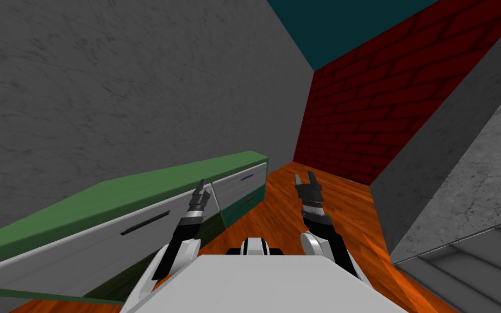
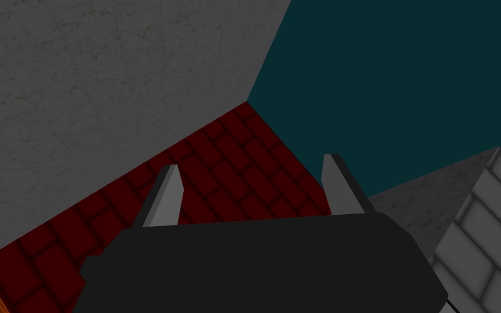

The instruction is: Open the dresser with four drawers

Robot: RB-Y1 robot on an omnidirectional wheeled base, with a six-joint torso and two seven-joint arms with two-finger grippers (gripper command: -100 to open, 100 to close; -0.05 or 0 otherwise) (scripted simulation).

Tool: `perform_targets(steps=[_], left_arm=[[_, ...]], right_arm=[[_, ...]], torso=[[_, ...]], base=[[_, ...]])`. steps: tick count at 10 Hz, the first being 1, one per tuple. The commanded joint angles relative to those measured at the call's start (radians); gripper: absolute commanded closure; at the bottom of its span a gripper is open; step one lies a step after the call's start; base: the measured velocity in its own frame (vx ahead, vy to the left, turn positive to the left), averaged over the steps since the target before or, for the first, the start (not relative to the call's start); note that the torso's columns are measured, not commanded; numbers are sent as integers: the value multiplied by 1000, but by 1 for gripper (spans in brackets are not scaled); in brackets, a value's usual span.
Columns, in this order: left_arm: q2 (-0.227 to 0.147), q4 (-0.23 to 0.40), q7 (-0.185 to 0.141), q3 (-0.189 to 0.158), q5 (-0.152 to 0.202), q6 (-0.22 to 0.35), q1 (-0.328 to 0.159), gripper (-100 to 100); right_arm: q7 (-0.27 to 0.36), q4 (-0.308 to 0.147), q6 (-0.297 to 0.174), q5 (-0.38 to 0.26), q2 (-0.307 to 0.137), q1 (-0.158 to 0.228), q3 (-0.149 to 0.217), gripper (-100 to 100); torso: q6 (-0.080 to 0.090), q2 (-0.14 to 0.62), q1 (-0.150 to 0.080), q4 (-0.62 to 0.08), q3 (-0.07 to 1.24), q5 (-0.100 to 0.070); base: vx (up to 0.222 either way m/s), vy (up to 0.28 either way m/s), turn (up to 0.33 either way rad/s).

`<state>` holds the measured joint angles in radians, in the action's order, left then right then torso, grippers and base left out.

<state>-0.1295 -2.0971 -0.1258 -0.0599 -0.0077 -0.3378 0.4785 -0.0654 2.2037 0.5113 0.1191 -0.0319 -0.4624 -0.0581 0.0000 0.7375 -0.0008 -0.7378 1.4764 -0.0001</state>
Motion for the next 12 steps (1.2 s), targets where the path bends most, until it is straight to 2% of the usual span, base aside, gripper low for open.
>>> perform_targets(steps=[1, 12], left_arm=[[-2, 48, -6, -19, 18, 12, -10, -100], [-1, 295, -33, -110, 104, 82, -75, -100]], right_arm=[[0, 0, 0, 0, 0, 0, 0, 0], [0, 0, 0, 0, 0, 0, 0, 0]], torso=[[0, -1, 2, 0, 0, 0], [0, 0, 2, 0, 0, 0]], base=[[136, -139, 64], [142, -174, 77]])
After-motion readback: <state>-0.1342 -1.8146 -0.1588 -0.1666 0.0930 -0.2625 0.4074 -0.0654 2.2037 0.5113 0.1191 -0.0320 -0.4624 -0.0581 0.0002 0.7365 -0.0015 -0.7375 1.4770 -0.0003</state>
